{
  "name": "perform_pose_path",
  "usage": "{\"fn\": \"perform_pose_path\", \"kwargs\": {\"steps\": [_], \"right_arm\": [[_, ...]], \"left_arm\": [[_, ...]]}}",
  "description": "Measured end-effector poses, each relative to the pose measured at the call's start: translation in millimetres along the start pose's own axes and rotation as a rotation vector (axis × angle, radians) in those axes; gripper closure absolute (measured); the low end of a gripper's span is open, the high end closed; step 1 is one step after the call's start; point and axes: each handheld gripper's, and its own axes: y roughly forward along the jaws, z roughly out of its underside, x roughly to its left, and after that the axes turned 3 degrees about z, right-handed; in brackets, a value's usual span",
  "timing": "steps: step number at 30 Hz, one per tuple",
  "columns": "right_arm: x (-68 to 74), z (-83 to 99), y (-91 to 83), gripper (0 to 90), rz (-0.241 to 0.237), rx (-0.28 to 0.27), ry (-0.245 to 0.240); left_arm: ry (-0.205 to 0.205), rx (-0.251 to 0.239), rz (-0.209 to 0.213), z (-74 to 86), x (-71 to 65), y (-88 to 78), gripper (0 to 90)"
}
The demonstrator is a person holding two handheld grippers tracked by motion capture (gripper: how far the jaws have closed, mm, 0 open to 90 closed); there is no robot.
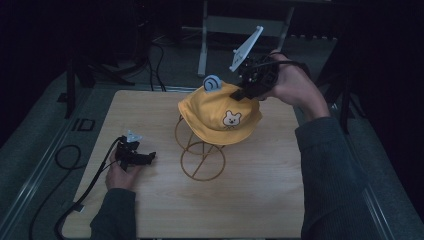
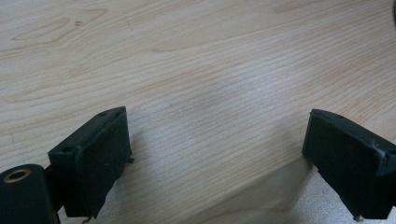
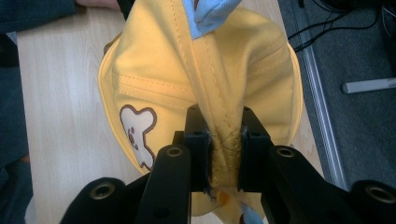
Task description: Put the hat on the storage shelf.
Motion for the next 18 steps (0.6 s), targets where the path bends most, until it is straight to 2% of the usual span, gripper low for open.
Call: {"fn": "perform_pose_path", "kwargs": {"steps": [10, 14, 18], "right_arm": [[4.7, -19.2, 7.8, 77.7, -0.009, 0.02, -0.028], [8.2, -27.6, 14.5, 77.6, -0.013, 0.054, -0.046], [8.9, -33.2, 20.5, 77.5, -0.025, 0.061, -0.051]], "left_arm": [[0.0, 0.0, 0.0, 0.0, 0.0, 0.0, 7.6], [-0.001, 0.0, 0.0, 0.0, -0.1, 0.0, 7.6], [0.0, 0.0, 0.0, 0.0, 0.0, 0.0, 7.6]]}}
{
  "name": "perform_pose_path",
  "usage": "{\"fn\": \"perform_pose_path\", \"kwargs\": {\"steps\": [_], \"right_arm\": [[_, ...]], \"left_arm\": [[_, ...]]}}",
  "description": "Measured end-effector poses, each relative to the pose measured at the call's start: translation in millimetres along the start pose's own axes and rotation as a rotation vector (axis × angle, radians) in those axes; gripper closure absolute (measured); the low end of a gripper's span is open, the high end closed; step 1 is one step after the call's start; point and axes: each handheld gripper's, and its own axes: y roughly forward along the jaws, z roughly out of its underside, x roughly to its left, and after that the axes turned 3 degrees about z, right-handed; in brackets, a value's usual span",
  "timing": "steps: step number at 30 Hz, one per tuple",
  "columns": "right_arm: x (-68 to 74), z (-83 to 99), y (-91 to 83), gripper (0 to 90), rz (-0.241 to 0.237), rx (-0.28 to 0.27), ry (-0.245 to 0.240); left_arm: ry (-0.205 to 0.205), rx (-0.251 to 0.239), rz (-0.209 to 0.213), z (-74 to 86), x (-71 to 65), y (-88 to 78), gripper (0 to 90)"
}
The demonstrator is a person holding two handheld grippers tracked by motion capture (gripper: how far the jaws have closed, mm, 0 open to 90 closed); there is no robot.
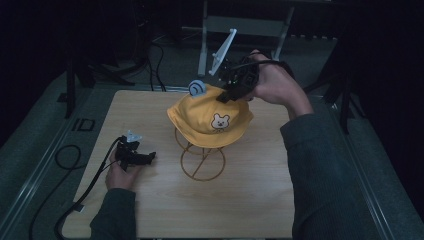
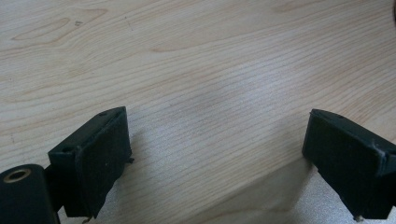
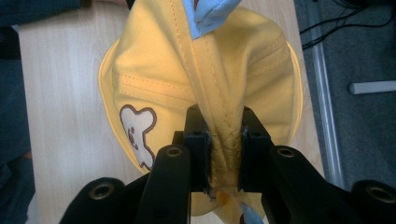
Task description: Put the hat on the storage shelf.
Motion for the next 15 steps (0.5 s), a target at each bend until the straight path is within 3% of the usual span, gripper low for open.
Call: {"fn": "perform_pose_path", "kwargs": {"steps": [15], "right_arm": [[2.8, -23.2, 19.0, 76.9, -0.023, 0.053, -0.027]], "left_arm": [[0.0, 0.003, 0.002, -0.1, 0.1, -0.2, 7.6]]}}
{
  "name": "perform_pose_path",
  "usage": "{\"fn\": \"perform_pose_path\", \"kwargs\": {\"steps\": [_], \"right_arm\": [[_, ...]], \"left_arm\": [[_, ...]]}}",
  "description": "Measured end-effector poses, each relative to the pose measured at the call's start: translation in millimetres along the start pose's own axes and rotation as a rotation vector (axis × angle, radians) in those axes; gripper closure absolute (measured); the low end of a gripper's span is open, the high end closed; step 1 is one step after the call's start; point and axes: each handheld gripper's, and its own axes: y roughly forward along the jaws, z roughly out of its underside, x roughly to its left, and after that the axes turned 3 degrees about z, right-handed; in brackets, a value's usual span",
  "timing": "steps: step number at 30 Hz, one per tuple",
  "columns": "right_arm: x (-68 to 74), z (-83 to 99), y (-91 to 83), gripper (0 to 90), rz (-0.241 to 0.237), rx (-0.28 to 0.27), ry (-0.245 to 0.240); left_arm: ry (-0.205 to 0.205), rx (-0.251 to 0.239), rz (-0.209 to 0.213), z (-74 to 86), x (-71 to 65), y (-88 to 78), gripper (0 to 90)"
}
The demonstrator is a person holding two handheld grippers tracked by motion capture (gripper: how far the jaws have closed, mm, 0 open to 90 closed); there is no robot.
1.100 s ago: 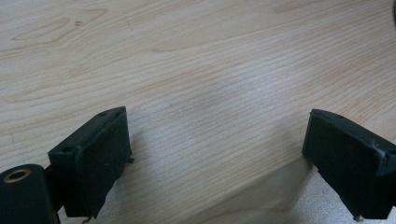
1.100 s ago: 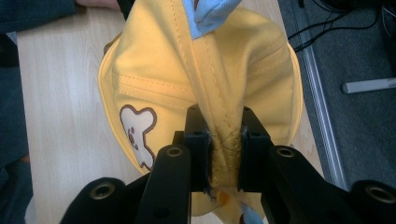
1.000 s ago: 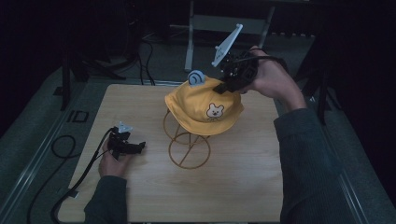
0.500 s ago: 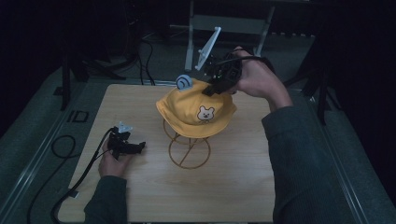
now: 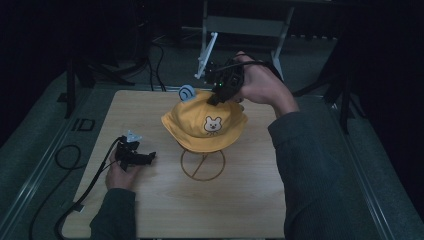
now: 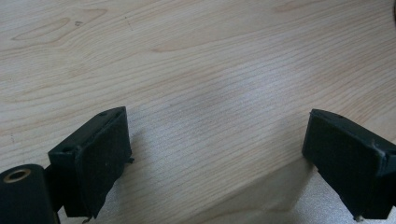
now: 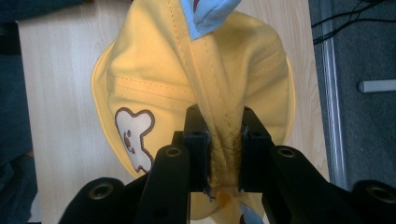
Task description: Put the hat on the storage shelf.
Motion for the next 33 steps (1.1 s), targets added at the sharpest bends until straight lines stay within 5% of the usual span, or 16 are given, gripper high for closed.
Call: {"fn": "perform_pose_path", "kwargs": {"steps": [5, 14, 23, 29, 33], "right_arm": [[2.6, -5.3, 9.7, 71.9, 0.007, 0.015, -0.008], [5.8, -9.9, 17.9, 63.0, -0.002, -0.035, -0.007], [10.8, -12.6, 16.9, 69.9, -0.045, -0.092, -0.029], [6.8, -5.7, 16.3, 46.0, -0.045, -0.085, 0.015], [6.9, 1.1, 14.1, 29.3, 0.009, -0.06, 0.048]], "left_arm": [[0.0, -0.003, -0.002, 0.1, -0.1, 0.2, 7.6], [0.0, -0.002, -0.002, 0.1, -0.1, 0.2, 7.6], [0.0, -0.003, -0.002, 0.1, -0.1, 0.2, 7.6], [0.0, -0.003, -0.002, 0.1, -0.1, 0.2, 7.6], [0.0, -0.003, -0.002, 0.1, -0.1, 0.2, 7.6]]}}
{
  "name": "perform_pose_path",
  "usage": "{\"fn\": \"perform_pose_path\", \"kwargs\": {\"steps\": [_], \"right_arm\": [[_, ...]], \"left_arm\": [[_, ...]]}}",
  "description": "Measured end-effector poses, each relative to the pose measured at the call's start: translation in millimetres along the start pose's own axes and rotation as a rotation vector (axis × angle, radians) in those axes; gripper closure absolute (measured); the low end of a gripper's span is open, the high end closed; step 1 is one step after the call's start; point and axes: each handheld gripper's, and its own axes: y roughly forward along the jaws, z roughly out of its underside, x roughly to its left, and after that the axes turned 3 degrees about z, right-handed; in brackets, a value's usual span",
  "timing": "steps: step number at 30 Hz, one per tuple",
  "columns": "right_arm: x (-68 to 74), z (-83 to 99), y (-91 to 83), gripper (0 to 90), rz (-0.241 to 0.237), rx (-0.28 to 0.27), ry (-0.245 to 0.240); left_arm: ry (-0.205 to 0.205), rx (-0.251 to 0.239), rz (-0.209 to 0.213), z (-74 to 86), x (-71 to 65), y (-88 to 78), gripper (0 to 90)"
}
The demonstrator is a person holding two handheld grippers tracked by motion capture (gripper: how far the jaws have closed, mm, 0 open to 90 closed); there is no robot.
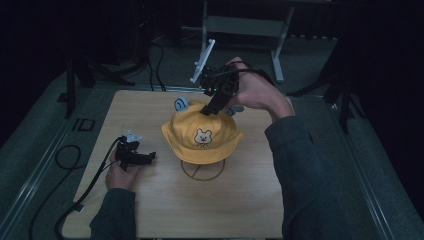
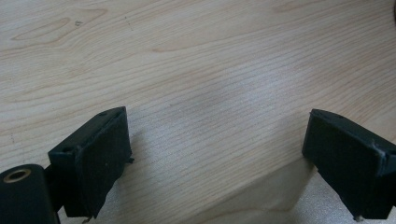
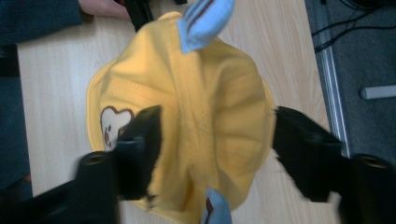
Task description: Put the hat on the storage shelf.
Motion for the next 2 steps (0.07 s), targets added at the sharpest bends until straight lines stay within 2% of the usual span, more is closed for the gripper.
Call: {"fn": "perform_pose_path", "kwargs": {"steps": [2], "right_arm": [[0.2, 3.3, -3.7, 22.6, 0.035, -0.001, -0.002]], "left_arm": [[0.0, 0.0, 0.0, 0.0, 0.0, 0.0, 7.6]]}}
